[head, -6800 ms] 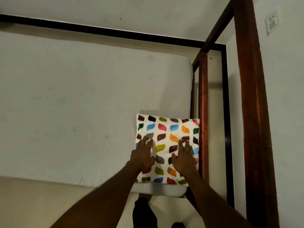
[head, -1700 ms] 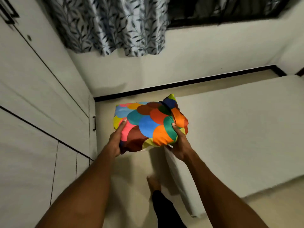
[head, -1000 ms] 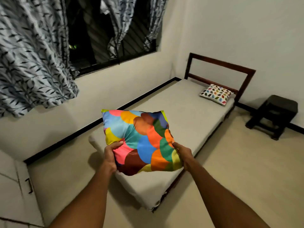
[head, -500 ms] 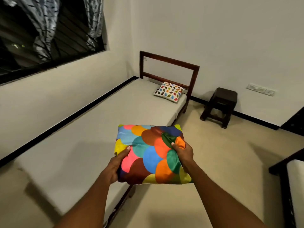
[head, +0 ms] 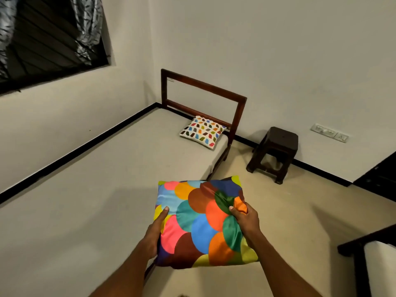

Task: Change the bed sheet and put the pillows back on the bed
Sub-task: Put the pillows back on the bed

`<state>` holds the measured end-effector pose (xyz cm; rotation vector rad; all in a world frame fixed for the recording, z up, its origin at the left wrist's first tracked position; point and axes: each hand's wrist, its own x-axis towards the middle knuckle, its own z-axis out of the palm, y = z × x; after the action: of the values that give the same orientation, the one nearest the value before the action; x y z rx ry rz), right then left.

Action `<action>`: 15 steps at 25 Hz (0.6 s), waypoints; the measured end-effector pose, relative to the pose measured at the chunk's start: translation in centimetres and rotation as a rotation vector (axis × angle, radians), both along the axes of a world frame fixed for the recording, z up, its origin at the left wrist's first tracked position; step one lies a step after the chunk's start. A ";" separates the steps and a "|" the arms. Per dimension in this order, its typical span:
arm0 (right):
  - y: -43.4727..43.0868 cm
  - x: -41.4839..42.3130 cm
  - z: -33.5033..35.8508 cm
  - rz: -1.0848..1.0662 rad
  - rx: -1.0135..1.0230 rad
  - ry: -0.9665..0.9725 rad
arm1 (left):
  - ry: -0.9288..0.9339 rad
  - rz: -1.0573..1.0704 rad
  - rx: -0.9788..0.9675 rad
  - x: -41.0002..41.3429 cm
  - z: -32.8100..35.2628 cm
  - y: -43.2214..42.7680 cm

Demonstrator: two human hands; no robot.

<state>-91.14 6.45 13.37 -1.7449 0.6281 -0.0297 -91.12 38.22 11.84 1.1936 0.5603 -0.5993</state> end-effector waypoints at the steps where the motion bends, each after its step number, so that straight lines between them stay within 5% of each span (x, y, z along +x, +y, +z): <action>1: -1.7 2.4 0.2 0.001 -0.016 -0.001 | 0.017 0.016 0.013 2.2 -0.6 -1.7; 15: -23.7 33.5 -1.4 0.137 -0.087 0.014 | -0.062 0.147 0.540 31.5 -3.0 -26.2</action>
<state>-57.59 -17.24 11.97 -1.8702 0.5226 0.0506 -59.58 12.05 8.87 1.6537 0.7789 -0.2872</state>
